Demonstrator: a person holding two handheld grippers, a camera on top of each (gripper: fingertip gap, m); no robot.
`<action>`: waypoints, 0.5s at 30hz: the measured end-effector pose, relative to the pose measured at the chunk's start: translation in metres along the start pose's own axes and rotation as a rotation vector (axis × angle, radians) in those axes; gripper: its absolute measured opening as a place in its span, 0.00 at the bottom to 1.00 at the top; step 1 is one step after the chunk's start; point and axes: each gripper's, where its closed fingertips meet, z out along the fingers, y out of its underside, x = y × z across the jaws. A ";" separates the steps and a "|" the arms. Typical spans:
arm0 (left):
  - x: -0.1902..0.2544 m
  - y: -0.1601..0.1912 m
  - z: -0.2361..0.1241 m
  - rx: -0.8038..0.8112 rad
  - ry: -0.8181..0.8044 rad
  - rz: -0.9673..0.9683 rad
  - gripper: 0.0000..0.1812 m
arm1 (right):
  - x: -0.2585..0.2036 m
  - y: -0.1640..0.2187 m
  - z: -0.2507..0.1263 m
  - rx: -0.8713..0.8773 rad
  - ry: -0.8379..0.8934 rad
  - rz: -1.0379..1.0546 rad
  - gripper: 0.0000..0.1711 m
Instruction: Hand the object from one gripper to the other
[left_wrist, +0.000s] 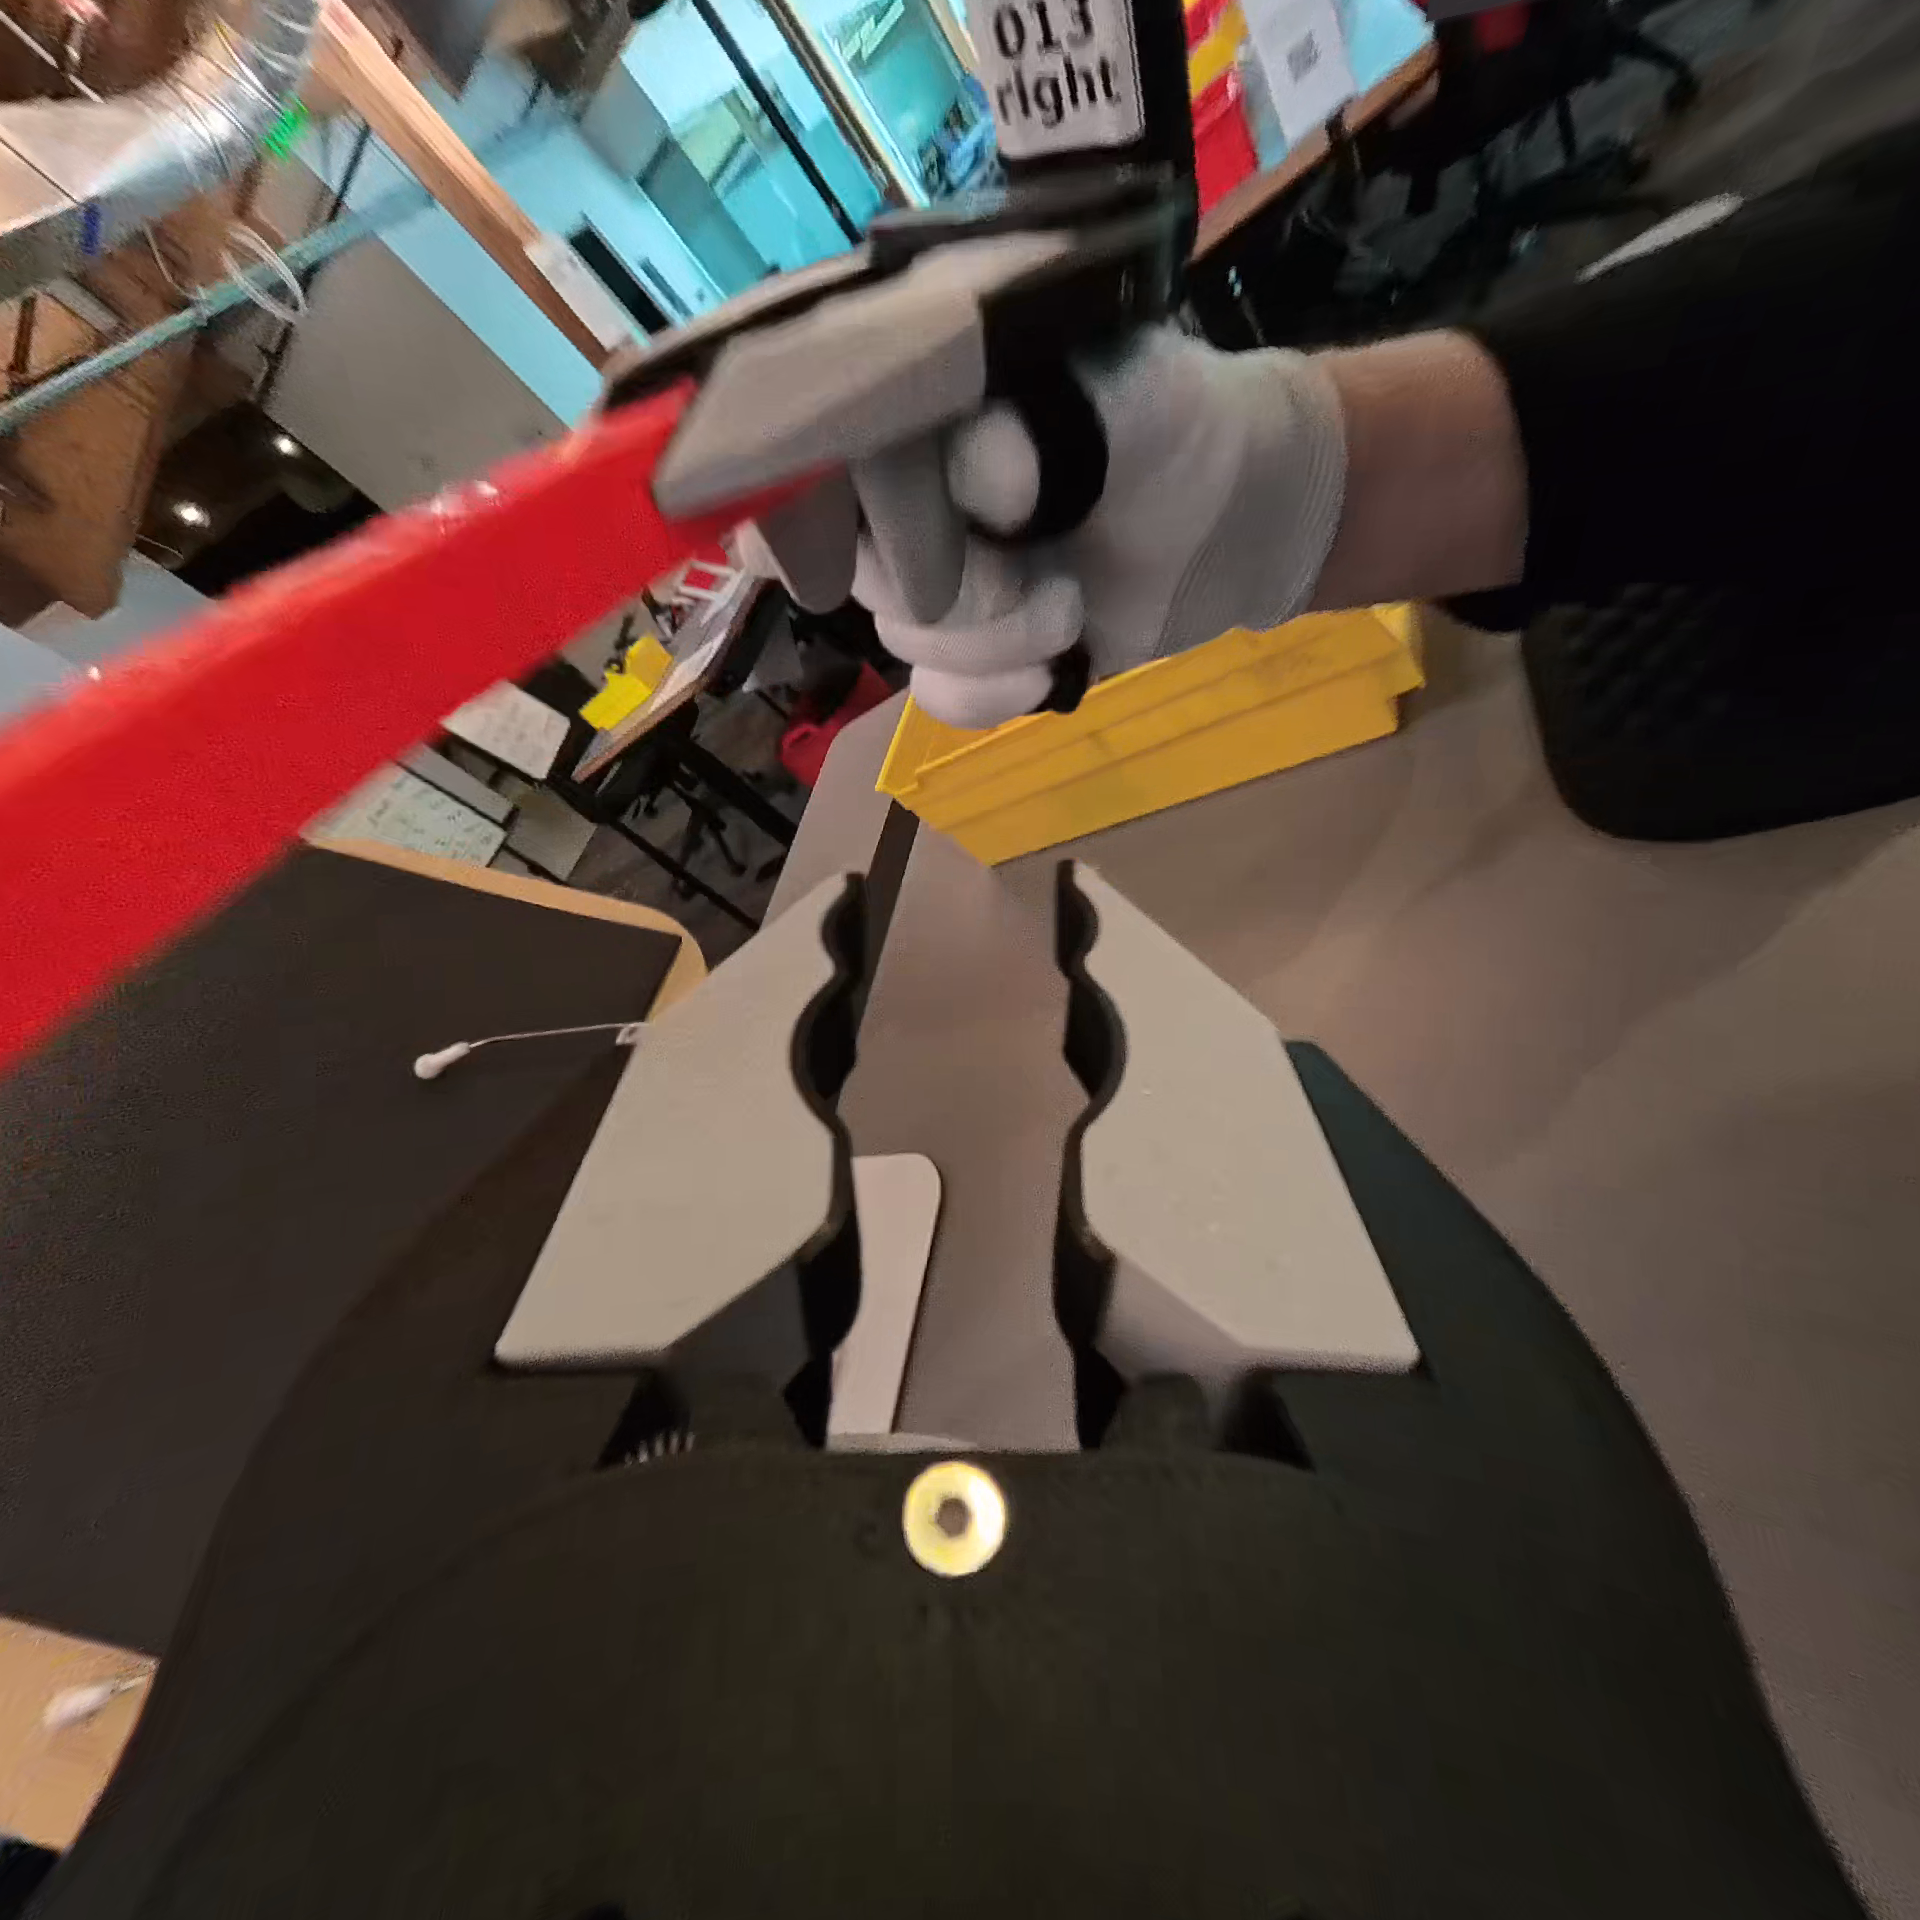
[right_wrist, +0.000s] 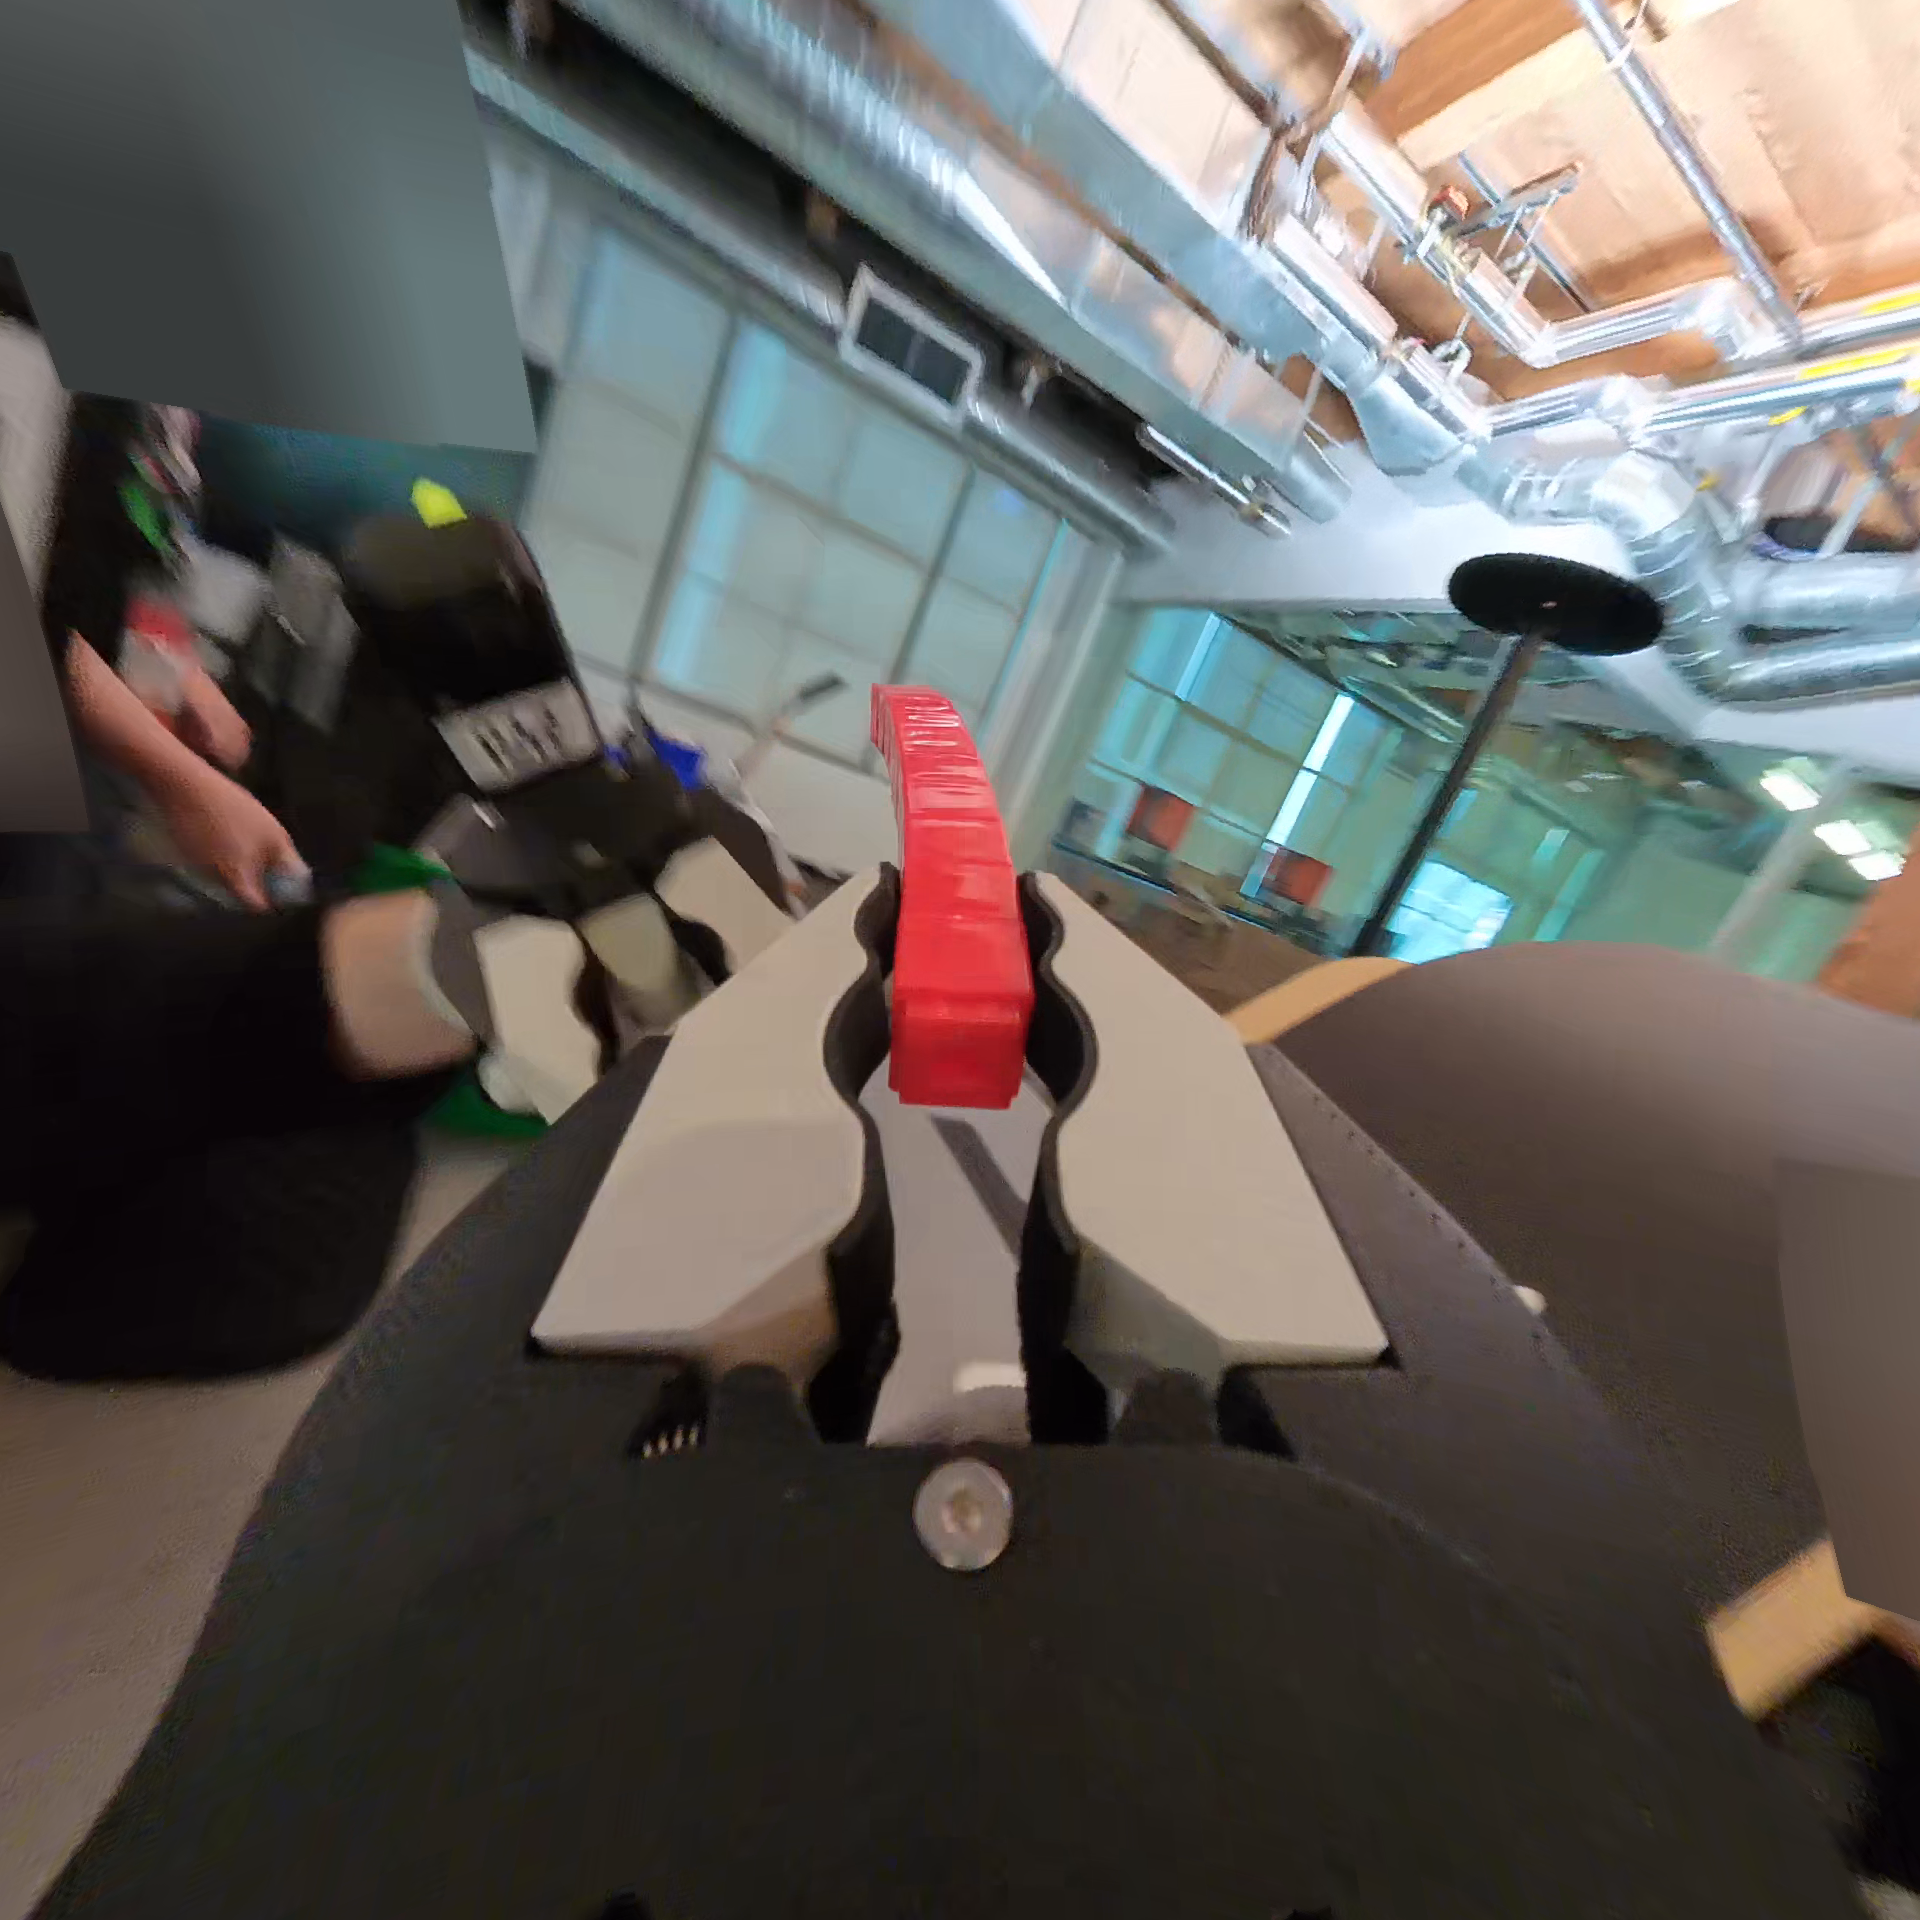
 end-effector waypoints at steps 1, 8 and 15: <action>-0.003 0.003 0.007 -0.014 0.007 0.000 0.26 | 0.001 -0.005 -0.002 0.047 -0.021 0.076 0.11; -0.068 -0.037 0.015 0.293 -0.055 -0.150 0.37 | 0.010 -0.025 -0.021 0.340 -0.202 0.511 0.11; -0.070 -0.075 0.005 0.636 0.119 -0.267 0.32 | -0.017 -0.020 -0.017 0.415 -0.400 0.673 0.11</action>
